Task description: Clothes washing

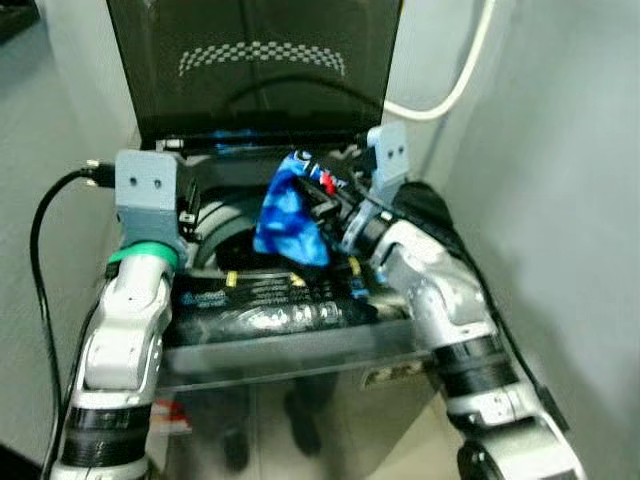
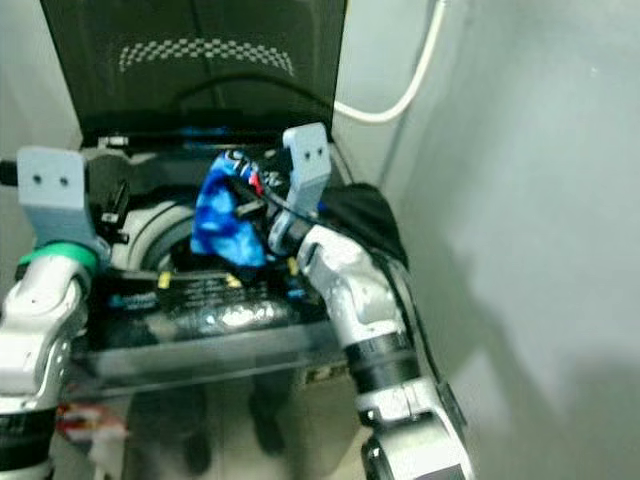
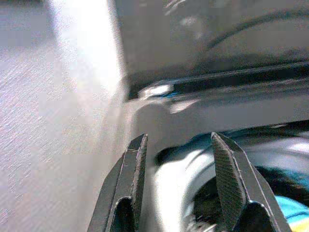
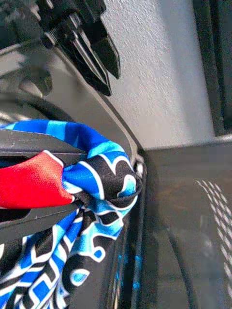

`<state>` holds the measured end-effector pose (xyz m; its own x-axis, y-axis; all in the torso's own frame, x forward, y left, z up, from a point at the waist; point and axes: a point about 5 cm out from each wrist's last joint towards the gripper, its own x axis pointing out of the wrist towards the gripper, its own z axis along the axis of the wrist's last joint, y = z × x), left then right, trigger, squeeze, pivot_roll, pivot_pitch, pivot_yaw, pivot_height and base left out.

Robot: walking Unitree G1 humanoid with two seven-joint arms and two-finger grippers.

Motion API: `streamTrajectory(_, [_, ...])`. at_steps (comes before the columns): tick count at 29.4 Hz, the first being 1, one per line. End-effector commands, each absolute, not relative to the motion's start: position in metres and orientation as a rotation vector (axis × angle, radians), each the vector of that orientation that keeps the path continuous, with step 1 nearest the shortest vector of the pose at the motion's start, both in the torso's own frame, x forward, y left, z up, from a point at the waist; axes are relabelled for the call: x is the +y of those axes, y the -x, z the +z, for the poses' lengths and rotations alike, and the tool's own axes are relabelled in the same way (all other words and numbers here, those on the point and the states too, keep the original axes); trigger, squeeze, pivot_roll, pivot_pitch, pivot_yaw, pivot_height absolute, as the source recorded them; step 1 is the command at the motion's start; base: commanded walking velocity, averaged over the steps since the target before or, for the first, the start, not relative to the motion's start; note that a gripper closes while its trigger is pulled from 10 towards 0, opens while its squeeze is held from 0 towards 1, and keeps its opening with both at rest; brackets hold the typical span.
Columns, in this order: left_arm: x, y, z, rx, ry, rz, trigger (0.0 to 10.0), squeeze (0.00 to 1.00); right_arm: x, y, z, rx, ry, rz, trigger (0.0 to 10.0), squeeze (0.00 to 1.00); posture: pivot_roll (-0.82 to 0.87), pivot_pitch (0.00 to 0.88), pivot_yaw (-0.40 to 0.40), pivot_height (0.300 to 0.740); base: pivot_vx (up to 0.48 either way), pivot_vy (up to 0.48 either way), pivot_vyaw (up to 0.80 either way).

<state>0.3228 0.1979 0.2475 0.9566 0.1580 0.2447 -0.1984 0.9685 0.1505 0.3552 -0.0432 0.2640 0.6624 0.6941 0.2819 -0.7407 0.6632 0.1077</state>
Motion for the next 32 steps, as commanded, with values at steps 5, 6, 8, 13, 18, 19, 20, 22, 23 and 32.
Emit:
streamTrajectory(5, [0.202,-0.325,0.241,-0.183,-0.149,0.222,10.0,0.0,-0.038,-0.352,0.267,-0.239,-0.209,0.844,10.0,0.0,0.16,0.025,-0.002,0.74,0.0,0.0,0.0])
streamTrajectory(6, [0.201,-0.325,0.244,-0.21,-0.133,0.216,10.0,0.0,-0.037,-0.352,0.268,-0.24,-0.211,0.847,10.0,0.0,0.16,0.025,-0.002,0.74,0.0,0.0,0.0])
streamTrajectory(8, [0.198,-0.324,0.248,-0.243,-0.131,0.197,10.0,0.0,-0.034,-0.353,0.271,-0.242,-0.213,0.859,10.0,0.0,0.16,0.025,-0.009,0.74,0.0,0.0,0.0])
streamTrajectory(13, [0.193,-0.323,0.252,-0.271,-0.152,0.176,10.0,0.0,-0.009,-0.357,0.271,-0.19,-0.114,0.934,10.0,0.0,0.15,0.024,-0.005,0.74,0.0,0.0,0.0])
streamTrajectory(18, [0.19,-0.322,0.255,-0.295,-0.18,0.183,10.0,0.0,0.042,-0.358,0.322,-0.237,-0.089,1.019,10.0,0.0,0.15,0.026,-0.018,0.74,0.0,0.0,0.0])
streamTrajectory(19, [0.191,-0.321,0.253,-0.29,-0.179,0.188,10.0,0.0,0.055,-0.353,0.347,-0.28,-0.159,1.046,10.0,0.0,0.15,0.026,-0.018,0.74,0.0,0.0,0.0])
streamTrajectory(20, [0.191,-0.321,0.253,-0.29,-0.179,0.188,10.0,0.0,0.055,-0.353,0.347,-0.28,-0.159,1.046,10.0,0.0,0.15,0.026,-0.018,0.74,0.0,0.0,0.0])
streamTrajectory(22, [0.191,-0.319,0.25,-0.283,-0.183,0.192,10.0,0.0,0.067,-0.337,0.412,-0.43,-0.406,1.081,10.0,0.0,0.17,0.036,-0.036,0.74,0.0,0.0,0.0])
streamTrajectory(23, [0.191,-0.318,0.249,-0.284,-0.19,0.198,10.0,0.0,0.057,-0.333,0.449,-0.507,-0.599,1.072,10.0,0.0,0.18,0.04,-0.047,0.74,0.0,0.0,0.0])
streamTrajectory(32, [0.201,-0.307,0.246,-0.275,-0.212,0.238,10.0,0.0,0.0,-0.359,0.483,-0.542,-0.812,0.858,10.0,0.0,0.21,0.049,-0.089,0.74,0.0,0.0,0.0])
